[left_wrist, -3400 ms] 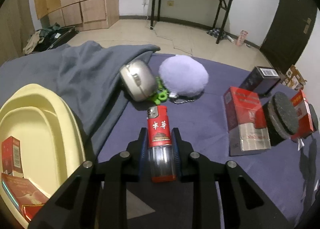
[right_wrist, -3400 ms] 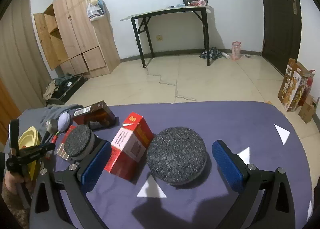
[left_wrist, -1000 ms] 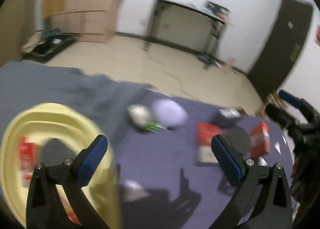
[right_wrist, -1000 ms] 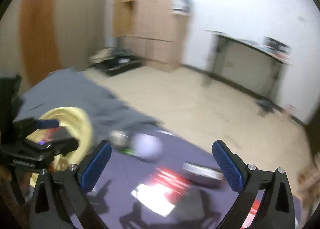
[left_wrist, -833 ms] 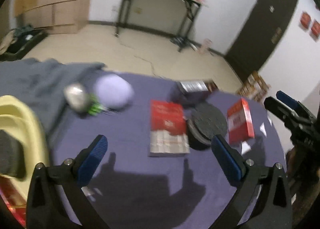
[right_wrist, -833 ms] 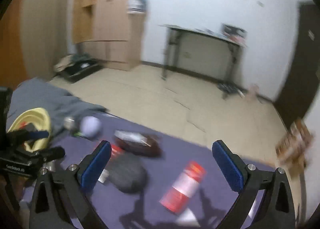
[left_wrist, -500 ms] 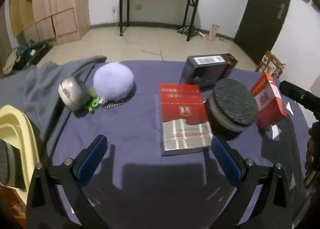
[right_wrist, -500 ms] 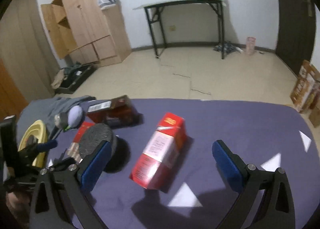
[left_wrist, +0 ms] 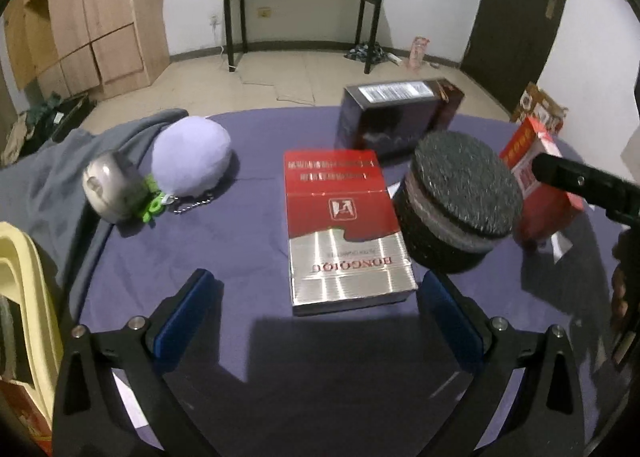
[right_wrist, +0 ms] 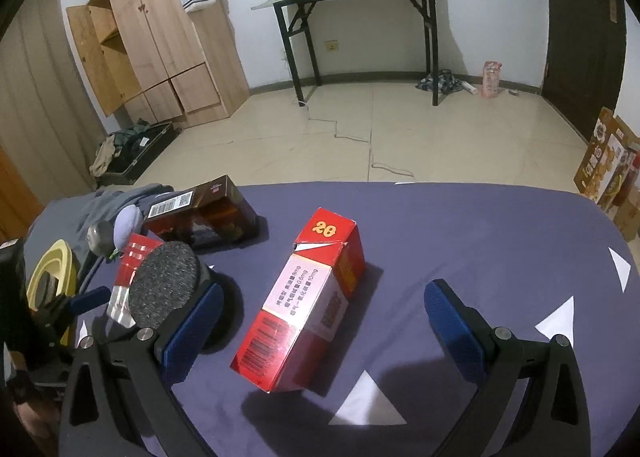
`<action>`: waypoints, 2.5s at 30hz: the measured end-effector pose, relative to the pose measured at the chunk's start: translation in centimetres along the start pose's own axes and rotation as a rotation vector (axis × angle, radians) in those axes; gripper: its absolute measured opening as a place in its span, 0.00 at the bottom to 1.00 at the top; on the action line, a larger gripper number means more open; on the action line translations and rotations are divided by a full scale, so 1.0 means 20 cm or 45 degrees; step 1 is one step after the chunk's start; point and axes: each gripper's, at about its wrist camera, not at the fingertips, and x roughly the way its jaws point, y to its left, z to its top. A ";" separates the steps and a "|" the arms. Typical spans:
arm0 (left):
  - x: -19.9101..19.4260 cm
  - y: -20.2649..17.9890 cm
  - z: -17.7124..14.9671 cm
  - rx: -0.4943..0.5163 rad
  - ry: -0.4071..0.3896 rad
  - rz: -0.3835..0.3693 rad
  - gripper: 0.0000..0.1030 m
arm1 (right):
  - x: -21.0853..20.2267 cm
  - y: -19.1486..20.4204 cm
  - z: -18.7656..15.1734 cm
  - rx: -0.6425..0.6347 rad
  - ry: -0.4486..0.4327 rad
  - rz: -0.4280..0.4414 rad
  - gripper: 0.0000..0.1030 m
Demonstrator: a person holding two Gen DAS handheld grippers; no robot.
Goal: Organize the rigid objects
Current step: 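Grasp the small red-and-white box with the right tool, then grasp the other black foam disc with left tool while right tool lifts the red-and-white box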
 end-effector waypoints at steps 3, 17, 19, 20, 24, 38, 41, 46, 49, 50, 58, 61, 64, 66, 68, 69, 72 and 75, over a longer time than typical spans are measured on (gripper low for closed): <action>0.05 0.01 -0.01 0.012 0.050 0.025 1.00 | 0.03 -0.02 0.00 -0.015 0.018 -0.020 0.98; -0.01 0.17 0.01 -0.078 0.022 -0.046 0.35 | 0.09 0.01 0.00 -0.102 0.072 -0.002 0.33; -0.01 0.17 0.01 -0.075 0.020 -0.050 0.34 | 0.10 0.00 0.01 -0.103 0.090 0.020 0.28; -0.01 0.16 0.02 -0.064 0.013 -0.049 0.34 | 0.09 -0.01 0.01 -0.114 0.092 0.024 0.26; -0.02 0.11 0.01 0.051 -0.006 -0.037 0.54 | 0.07 -0.01 0.01 -0.143 0.082 0.048 0.22; 0.00 -0.01 0.01 0.231 -0.227 0.137 1.00 | 0.11 -0.06 -0.03 -0.217 0.074 0.038 0.22; 0.01 -0.04 0.00 0.259 -0.210 0.085 1.00 | 0.11 -0.07 -0.02 -0.214 0.073 0.043 0.22; -0.08 -0.14 0.00 0.292 -0.212 -0.109 1.00 | 0.12 -0.05 -0.02 -0.227 0.073 0.030 0.22; -0.10 -0.21 0.02 0.295 -0.195 -0.146 1.00 | 0.12 -0.04 0.00 -0.283 0.076 0.019 0.22; -0.10 -0.22 0.02 0.294 -0.194 -0.159 1.00 | 0.10 -0.06 0.01 -0.268 0.071 0.003 0.22; -0.11 -0.30 0.19 0.085 -0.152 0.002 1.00 | -0.02 -0.14 0.06 -0.207 -0.023 -0.020 0.22; 0.02 -0.39 0.28 0.129 -0.034 0.008 1.00 | -0.02 -0.13 0.05 -0.263 -0.035 -0.017 0.22; 0.11 -0.47 0.31 0.166 -0.029 0.030 0.98 | 0.01 -0.16 0.05 -0.223 -0.002 0.014 0.22; 0.17 -0.46 0.30 0.135 0.013 0.004 0.97 | 0.02 -0.16 0.07 -0.259 0.037 -0.028 0.22; 0.17 -0.45 0.29 0.158 0.003 -0.026 0.95 | -0.02 -0.20 0.11 -0.210 -0.008 0.032 0.22; 0.16 -0.44 0.28 0.152 -0.021 -0.038 0.87 | -0.03 -0.23 0.12 -0.191 -0.010 0.028 0.22; 0.13 -0.40 0.27 0.100 -0.074 -0.077 0.66 | 0.02 -0.23 0.11 -0.226 0.024 -0.024 0.22; 0.12 -0.38 0.25 0.110 -0.072 -0.152 0.66 | 0.06 -0.20 0.10 -0.260 0.048 -0.040 0.22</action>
